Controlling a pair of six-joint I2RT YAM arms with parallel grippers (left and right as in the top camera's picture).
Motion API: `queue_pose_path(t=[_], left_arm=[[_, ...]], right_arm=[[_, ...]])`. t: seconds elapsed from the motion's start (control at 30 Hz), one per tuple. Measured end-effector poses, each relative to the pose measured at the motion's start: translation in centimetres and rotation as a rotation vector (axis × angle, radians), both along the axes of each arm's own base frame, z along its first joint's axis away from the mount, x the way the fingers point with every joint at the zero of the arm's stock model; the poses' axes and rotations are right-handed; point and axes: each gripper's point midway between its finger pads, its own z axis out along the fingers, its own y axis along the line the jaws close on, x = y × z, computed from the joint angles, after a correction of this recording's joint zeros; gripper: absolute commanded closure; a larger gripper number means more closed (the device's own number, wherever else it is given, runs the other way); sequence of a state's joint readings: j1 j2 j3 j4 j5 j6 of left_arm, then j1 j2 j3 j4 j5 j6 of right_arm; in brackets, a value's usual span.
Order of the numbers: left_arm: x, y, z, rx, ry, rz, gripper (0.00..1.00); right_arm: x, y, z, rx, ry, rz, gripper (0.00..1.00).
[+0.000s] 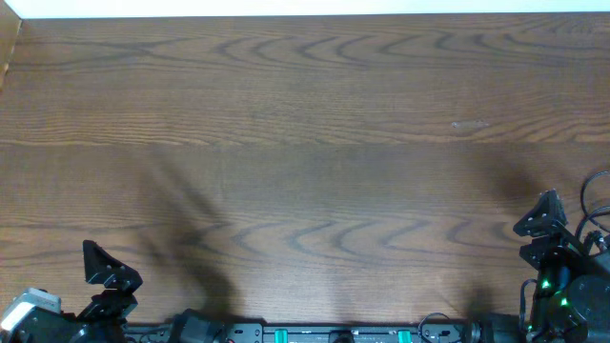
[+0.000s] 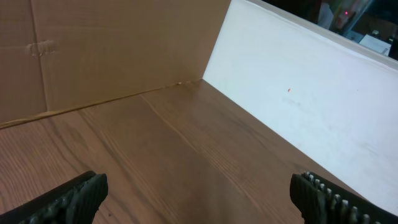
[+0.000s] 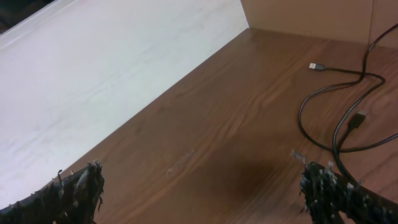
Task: Untangle cables
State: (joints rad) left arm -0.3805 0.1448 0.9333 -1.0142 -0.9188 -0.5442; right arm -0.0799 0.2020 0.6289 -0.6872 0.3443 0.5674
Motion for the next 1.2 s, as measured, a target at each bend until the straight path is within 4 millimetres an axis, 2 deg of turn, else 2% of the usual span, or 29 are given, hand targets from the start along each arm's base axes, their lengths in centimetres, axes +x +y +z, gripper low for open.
queue_pose_path(t=[0.33,0.7,0.77,0.9,1.03,1.13,1.2], left_arm=[[0.0,0.0,0.0,-0.002,-0.001,0.001,0.02],[-0.2,0.1,-0.8,0.015,0.040,0.001,0.02],[-0.2,0.1,-0.2,-0.002,-0.003,0.001,0.02],[-0.4,0.2,1.6,-0.094,-0.227,0.004,0.02],[0.6,-0.2,3.3,-0.163,-0.401,0.004,0.02],[2.2,-0.8,3.2,-0.189,-0.465,0.004,0.02],[3.7,-1.4,1.8,-0.188,-0.462,0.004,0.02]], right_arm=[[0.4,0.5,0.4,0.006,-0.019,0.029,0.01],[0.3,1.0,-1.1,0.021,0.042,0.060,0.01],[0.3,1.0,-1.1,0.021,0.042,0.062,0.01],[0.3,1.0,-1.1,0.021,0.041,0.062,0.01],[0.4,1.1,-1.0,0.021,0.038,0.064,0.01],[0.4,1.1,-1.0,0.022,0.038,0.065,0.01],[0.4,1.1,-1.0,0.022,0.038,0.065,0.01]])
